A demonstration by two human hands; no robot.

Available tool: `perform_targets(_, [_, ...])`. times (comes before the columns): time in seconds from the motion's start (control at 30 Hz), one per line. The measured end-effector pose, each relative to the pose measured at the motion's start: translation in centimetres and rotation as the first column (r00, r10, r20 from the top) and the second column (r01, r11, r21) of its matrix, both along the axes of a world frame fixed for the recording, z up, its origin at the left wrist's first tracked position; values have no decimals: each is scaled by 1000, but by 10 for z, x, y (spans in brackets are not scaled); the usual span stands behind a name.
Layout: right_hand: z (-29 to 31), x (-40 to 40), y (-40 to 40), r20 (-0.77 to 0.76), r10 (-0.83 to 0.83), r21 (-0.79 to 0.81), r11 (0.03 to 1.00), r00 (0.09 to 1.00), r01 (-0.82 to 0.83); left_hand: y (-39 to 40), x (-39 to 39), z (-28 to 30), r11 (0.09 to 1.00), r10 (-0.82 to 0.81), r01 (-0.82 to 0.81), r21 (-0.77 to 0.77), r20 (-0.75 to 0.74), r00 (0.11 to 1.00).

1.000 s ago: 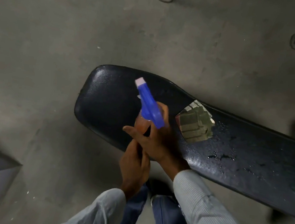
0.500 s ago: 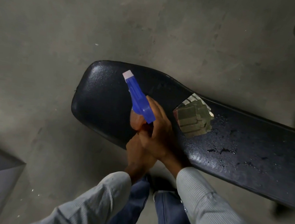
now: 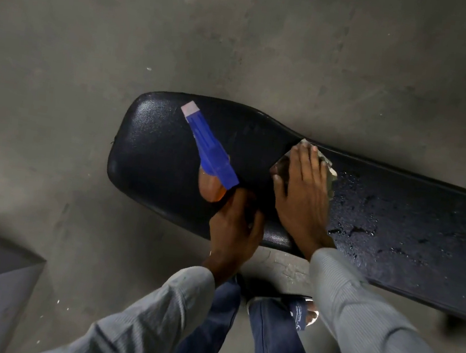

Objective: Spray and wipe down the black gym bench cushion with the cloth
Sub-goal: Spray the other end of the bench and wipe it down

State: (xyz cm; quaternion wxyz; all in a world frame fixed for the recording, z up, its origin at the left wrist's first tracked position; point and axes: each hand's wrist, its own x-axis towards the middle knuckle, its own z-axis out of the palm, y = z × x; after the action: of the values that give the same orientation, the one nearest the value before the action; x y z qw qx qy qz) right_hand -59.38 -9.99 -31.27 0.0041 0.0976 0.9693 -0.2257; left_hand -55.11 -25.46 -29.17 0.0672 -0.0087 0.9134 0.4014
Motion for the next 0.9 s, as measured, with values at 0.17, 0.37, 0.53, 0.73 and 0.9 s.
perform_targets(0.17, [-14, 23, 2, 23, 158, 177, 971, 987, -160, -4, -5, -13, 984, -166, 152, -96, -154, 974])
perform_targets(0.37, [-12, 69, -3, -24, 515, 228, 837, 857, -497, -8, -3, -18, 964, -263, 249, -90, -215, 940])
perform_targets(0.53, [-12, 16, 34, 35, 76, 256, 963, 996, -83, 0, -6, -27, 940, -340, 328, -88, -226, 913])
perform_targets(0.73, [-5, 62, 37, 131, -9, 219, 976, 991, -20, 22, -9, -27, 909, -411, 381, -171, -206, 888])
perform_targets(0.9, [-9, 92, 43, 107, 154, 188, 967, 982, -172, 33, -16, -29, 849, -496, 439, -294, -159, 854])
